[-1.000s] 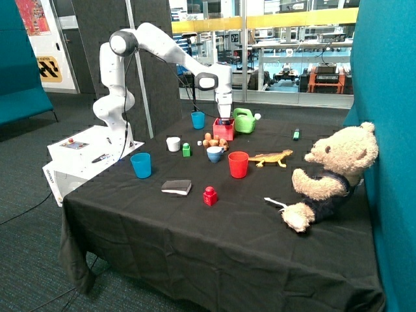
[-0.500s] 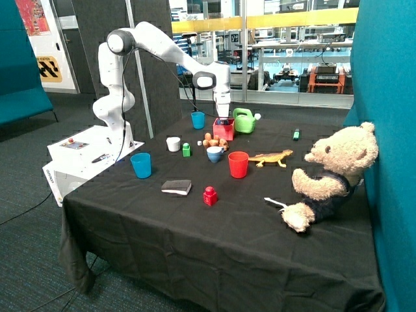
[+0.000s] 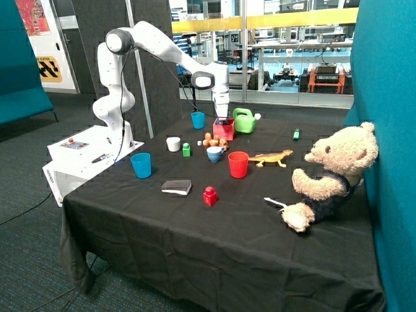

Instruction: Put the ball in the red pot

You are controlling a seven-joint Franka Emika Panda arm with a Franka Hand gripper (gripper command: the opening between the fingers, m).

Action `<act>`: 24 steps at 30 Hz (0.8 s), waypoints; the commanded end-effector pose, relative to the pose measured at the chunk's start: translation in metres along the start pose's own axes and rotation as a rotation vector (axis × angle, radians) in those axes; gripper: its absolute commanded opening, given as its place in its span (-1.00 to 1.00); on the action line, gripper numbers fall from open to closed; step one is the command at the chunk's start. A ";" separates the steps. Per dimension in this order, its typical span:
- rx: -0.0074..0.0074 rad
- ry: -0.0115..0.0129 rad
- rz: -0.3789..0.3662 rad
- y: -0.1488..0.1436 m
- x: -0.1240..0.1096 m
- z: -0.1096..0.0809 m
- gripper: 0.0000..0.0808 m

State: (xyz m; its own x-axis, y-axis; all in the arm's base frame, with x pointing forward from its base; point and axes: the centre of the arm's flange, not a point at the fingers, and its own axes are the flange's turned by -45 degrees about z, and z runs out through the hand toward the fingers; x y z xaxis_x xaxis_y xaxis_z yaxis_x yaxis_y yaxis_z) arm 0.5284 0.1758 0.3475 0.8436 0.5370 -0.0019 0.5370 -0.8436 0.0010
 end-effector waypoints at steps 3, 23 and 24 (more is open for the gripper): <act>0.0010 0.0019 -0.011 -0.005 0.002 -0.001 1.00; 0.0010 0.0019 -0.016 -0.003 0.004 -0.008 1.00; 0.0010 0.0019 -0.018 -0.003 0.004 -0.008 1.00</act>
State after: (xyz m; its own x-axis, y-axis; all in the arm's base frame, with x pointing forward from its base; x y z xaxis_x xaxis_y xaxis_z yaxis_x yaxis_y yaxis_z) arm 0.5275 0.1821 0.3520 0.8351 0.5500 0.0075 0.5500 -0.8352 0.0017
